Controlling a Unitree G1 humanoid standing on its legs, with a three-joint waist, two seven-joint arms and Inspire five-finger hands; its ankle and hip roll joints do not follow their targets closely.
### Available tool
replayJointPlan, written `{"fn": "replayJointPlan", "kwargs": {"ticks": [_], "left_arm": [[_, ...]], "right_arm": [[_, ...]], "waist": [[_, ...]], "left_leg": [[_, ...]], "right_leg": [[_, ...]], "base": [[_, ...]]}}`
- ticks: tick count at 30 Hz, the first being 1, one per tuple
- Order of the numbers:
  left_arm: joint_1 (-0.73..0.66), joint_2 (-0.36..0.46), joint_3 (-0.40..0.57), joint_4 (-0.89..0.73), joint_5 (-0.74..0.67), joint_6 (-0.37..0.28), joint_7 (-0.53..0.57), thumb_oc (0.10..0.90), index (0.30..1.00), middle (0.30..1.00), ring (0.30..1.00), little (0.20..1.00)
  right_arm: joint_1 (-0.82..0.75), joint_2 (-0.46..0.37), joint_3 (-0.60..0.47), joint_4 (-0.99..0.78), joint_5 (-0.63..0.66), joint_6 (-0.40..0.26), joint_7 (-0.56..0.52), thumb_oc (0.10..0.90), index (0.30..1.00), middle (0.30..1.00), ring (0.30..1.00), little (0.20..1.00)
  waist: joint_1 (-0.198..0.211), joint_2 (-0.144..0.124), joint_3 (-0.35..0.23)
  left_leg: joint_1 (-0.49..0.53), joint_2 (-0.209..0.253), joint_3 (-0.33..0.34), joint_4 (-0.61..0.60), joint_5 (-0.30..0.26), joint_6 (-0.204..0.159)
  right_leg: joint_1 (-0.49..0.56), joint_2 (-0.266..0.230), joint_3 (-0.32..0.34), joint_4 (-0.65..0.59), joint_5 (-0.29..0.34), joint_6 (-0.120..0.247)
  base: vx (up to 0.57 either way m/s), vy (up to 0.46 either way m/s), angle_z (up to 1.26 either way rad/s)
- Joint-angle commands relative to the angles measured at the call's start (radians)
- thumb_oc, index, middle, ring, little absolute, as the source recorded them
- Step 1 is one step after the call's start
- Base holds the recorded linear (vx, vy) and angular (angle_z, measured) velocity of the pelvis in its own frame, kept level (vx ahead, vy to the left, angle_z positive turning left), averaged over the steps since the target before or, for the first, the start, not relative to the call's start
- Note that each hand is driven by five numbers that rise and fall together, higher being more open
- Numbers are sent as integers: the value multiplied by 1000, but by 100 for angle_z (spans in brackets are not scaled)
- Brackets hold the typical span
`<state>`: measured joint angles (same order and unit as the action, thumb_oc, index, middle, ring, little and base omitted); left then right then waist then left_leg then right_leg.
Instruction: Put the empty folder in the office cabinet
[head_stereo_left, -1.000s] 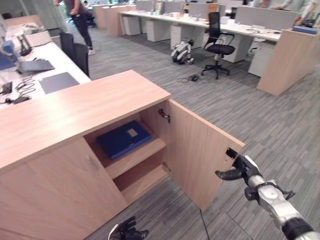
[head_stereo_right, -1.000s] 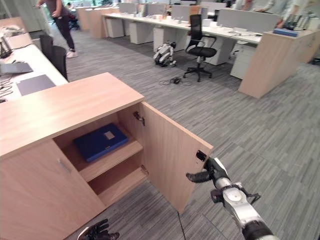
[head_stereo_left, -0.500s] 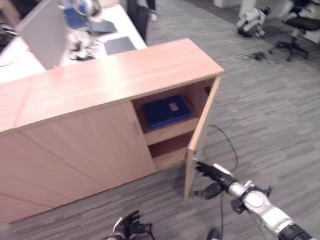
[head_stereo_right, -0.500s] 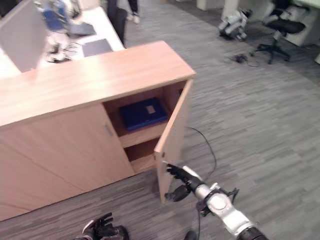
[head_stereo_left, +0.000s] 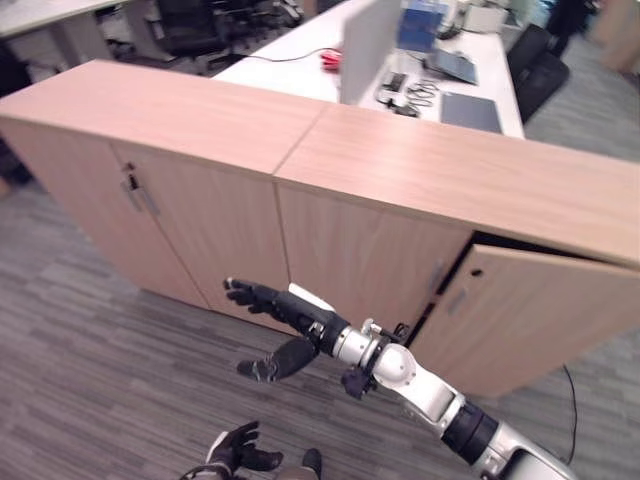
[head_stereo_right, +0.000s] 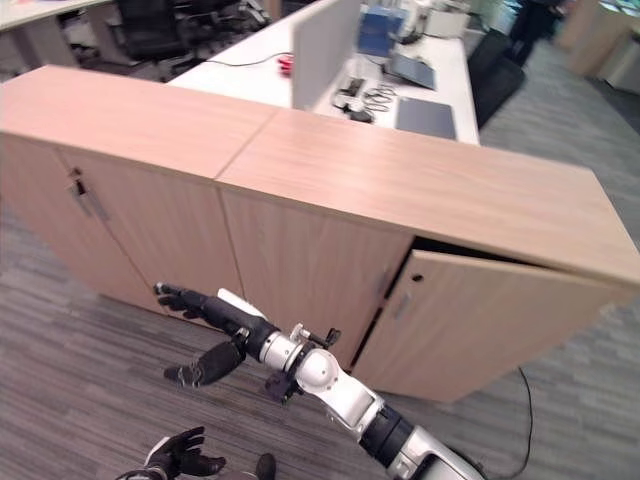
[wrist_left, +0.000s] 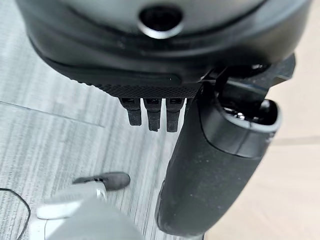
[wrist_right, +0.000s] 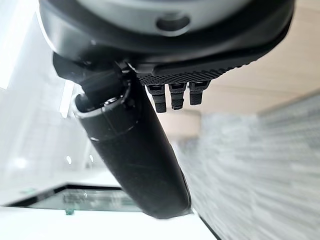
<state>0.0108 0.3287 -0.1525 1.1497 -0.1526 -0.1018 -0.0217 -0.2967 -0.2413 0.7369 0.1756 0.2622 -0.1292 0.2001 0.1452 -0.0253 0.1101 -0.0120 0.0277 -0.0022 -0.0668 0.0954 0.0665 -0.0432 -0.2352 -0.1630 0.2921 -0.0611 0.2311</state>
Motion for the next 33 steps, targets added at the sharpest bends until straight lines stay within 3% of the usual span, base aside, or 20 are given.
{"fn": "replayJointPlan", "kwargs": {"ticks": [1,7,13,23,33], "left_arm": [[-63,9,-22,21,23,-29,-2,800,900,900,900,900],[-36,-27,-10,48,35,-16,-15,800,900,900,900,900],[-11,-52,-57,47,61,-12,-36,800,900,900,900,900],[-29,-61,-56,6,27,-36,3,800,900,900,900,900],[-28,-76,-106,0,70,-43,-9,800,900,900,900,900]], "right_arm": [[47,-93,-157,112,-56,-35,-72,800,900,900,900,900],[215,-79,-272,481,-166,7,-146,800,900,900,900,900],[292,-42,-385,817,-157,44,-180,800,900,900,900,900],[307,-25,-468,1007,-110,56,-213,800,900,900,900,900],[304,-36,-472,1022,-120,56,-216,800,900,900,900,900]], "waist": [[-35,5,28],[-67,10,-11],[-91,23,-35],[-114,32,-39],[-139,47,-38]], "left_leg": [[80,6,29,17,-132,-81],[106,-5,12,7,-144,-83],[134,3,15,-10,-148,-96],[154,17,33,-21,-144,-114],[155,24,64,-21,-144,-120]], "right_leg": [[11,46,-22,-131,16,-47],[79,55,1,-218,37,-56],[142,62,-7,-304,41,-64],[175,71,2,-363,51,-71],[169,77,18,-374,57,-72]], "base": [[100,-51,49],[89,-25,32],[49,-40,-10],[6,-49,-8],[3,-17,-12]]}}
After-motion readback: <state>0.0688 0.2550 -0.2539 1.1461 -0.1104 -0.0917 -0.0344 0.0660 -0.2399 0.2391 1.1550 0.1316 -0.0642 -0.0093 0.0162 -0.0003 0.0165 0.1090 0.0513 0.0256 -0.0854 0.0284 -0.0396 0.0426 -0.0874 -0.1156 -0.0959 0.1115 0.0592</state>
